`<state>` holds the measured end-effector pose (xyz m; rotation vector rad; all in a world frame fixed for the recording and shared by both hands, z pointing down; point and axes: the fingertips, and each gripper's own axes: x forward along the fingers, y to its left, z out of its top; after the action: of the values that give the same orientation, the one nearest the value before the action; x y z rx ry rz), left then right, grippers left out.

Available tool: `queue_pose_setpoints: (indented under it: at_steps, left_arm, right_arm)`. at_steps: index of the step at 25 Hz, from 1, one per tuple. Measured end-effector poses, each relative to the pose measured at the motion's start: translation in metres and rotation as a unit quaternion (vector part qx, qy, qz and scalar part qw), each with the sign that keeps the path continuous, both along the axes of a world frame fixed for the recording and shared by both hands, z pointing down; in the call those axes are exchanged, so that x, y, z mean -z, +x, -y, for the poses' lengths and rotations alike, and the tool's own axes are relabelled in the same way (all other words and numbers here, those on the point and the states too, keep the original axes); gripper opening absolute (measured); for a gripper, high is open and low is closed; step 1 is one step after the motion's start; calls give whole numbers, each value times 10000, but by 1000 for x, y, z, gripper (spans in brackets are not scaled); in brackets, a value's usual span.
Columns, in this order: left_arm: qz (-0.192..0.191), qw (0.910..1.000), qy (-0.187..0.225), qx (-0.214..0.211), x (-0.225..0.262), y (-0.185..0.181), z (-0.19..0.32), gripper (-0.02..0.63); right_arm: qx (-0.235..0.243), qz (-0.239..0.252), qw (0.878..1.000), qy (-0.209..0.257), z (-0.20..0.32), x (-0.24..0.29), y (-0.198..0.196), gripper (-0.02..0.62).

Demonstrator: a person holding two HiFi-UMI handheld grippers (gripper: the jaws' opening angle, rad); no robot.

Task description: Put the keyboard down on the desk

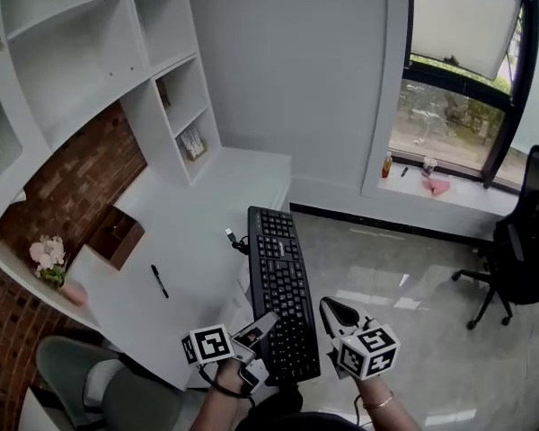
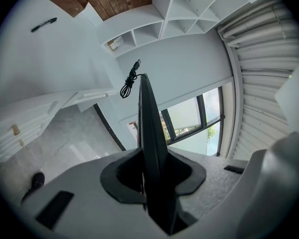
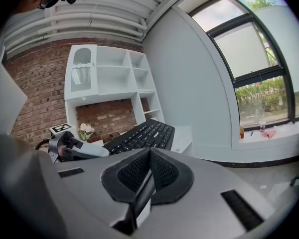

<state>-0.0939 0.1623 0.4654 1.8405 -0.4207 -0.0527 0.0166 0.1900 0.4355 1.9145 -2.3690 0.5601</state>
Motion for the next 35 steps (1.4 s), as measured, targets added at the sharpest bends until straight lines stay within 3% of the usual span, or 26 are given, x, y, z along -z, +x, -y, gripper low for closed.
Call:
queue_pose_setpoints:
  at_steps: [8, 18, 30, 35]
  left_arm:
    - [-94, 9999, -43, 16, -2, 9, 100, 103]
    - [-114, 9998, -151, 110, -14, 32, 176, 103]
    - [-39, 9989, -90, 466, -26, 84, 298, 103]
    - [-55, 9969, -295, 729, -30, 113, 352, 104]
  right_arm:
    - [-37, -31, 10000, -85, 96, -3, 5, 5]
    - [3, -90, 9997, -220, 170, -13, 31, 5]
    - [504, -8, 9985, -235, 312, -24, 86, 5]
    - [683, 85, 9971, -321, 367, -29, 118, 5]
